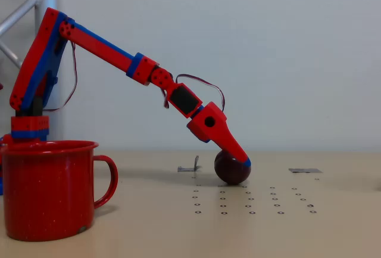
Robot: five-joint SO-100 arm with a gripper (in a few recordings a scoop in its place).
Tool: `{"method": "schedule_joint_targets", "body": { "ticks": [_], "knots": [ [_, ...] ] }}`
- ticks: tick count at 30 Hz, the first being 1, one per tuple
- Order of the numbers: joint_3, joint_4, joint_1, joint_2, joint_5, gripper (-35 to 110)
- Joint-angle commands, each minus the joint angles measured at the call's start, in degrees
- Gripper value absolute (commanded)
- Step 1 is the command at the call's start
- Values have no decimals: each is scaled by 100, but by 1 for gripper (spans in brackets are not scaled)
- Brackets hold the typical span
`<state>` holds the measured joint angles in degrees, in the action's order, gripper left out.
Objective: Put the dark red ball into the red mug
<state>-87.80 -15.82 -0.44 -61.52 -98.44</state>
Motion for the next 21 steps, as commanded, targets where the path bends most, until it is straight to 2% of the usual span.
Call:
{"method": "schedule_joint_targets", "body": {
  "ticks": [1, 9, 21],
  "knots": [
    [158, 167, -44, -343, 79, 45],
    [97, 158, 114, -290, -26, 40],
    [-132, 149, 334, -352, -62, 41]
  ]
}}
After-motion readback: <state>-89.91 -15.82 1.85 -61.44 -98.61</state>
